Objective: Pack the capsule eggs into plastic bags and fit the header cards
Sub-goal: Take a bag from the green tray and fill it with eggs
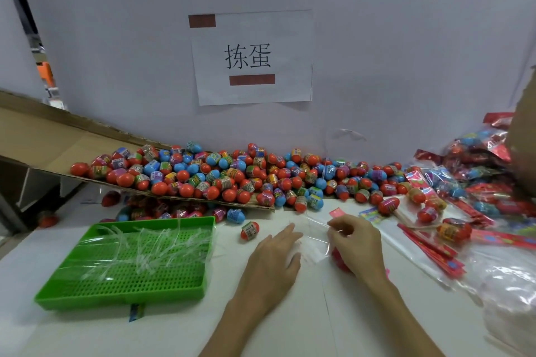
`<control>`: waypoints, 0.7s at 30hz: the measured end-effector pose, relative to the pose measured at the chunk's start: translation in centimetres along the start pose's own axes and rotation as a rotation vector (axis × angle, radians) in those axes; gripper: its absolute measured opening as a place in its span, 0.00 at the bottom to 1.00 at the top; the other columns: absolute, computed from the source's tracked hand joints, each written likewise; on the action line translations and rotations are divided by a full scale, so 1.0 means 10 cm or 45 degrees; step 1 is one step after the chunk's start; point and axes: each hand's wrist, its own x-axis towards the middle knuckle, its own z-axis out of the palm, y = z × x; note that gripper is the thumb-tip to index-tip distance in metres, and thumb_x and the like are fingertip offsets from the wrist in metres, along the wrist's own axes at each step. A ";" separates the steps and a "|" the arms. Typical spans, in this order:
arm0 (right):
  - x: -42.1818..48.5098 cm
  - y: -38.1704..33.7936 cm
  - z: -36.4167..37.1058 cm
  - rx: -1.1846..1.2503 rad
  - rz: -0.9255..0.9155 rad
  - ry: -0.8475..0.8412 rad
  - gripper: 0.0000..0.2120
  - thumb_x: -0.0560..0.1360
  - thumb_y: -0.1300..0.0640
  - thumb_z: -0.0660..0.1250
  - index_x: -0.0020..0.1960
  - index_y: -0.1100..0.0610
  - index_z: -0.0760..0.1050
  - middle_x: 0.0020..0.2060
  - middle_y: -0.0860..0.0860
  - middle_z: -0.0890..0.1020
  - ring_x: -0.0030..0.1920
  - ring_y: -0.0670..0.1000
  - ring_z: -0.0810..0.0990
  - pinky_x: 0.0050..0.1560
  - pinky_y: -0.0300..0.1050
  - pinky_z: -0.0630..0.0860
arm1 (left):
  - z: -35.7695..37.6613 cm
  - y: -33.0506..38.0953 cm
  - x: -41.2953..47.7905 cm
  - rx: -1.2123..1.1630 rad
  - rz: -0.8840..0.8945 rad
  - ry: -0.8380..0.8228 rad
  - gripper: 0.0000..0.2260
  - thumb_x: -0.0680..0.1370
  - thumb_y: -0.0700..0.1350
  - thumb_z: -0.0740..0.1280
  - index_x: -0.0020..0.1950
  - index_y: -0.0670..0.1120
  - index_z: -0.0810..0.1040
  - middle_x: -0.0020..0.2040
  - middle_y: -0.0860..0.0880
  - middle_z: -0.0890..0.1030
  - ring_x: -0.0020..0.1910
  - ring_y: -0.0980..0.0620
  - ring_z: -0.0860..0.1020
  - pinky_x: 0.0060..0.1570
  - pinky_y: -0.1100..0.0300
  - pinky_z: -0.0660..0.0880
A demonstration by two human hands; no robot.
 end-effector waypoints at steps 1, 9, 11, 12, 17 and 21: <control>-0.01 0.00 0.00 0.014 -0.008 0.027 0.08 0.75 0.62 0.73 0.52 0.52 0.86 0.44 0.43 0.84 0.45 0.40 0.79 0.55 0.43 0.79 | -0.01 -0.01 0.00 -0.057 -0.007 0.024 0.21 0.83 0.49 0.64 0.77 0.58 0.71 0.80 0.62 0.64 0.76 0.61 0.66 0.77 0.66 0.58; -0.05 -0.10 -0.06 0.302 -0.223 0.093 0.07 0.76 0.59 0.75 0.48 0.47 0.85 0.42 0.38 0.85 0.46 0.39 0.82 0.46 0.30 0.76 | -0.19 -0.07 0.06 -0.991 -0.369 0.363 0.16 0.78 0.47 0.75 0.61 0.55 0.72 0.56 0.50 0.82 0.43 0.52 0.84 0.41 0.58 0.80; -0.07 -0.13 -0.06 0.324 -0.273 0.048 0.06 0.75 0.60 0.75 0.47 0.49 0.86 0.41 0.39 0.86 0.45 0.40 0.82 0.45 0.31 0.76 | -0.24 -0.07 0.07 -1.137 -0.413 0.301 0.18 0.77 0.51 0.76 0.63 0.52 0.73 0.55 0.48 0.84 0.39 0.51 0.84 0.34 0.58 0.77; -0.08 -0.14 -0.05 0.330 -0.292 0.022 0.06 0.75 0.60 0.75 0.48 0.50 0.87 0.41 0.39 0.86 0.45 0.41 0.83 0.45 0.31 0.76 | -0.25 -0.07 0.07 -1.176 -0.412 0.229 0.20 0.76 0.54 0.75 0.64 0.52 0.75 0.54 0.47 0.85 0.37 0.52 0.82 0.31 0.59 0.75; -0.13 -0.17 -0.02 0.337 -0.382 -0.101 0.09 0.75 0.60 0.75 0.50 0.46 0.86 0.44 0.36 0.86 0.50 0.38 0.82 0.51 0.29 0.74 | -0.22 -0.08 0.05 -0.983 -0.288 0.012 0.03 0.81 0.47 0.72 0.52 0.51 0.86 0.43 0.50 0.88 0.35 0.60 0.81 0.33 0.68 0.74; -0.11 -0.21 -0.10 0.332 -0.347 -0.093 0.10 0.76 0.55 0.75 0.55 0.43 0.84 0.50 0.35 0.84 0.54 0.37 0.80 0.52 0.30 0.74 | -0.23 -0.11 0.07 -0.982 -0.394 0.188 0.05 0.80 0.44 0.72 0.45 0.46 0.85 0.40 0.49 0.87 0.29 0.59 0.76 0.29 0.68 0.70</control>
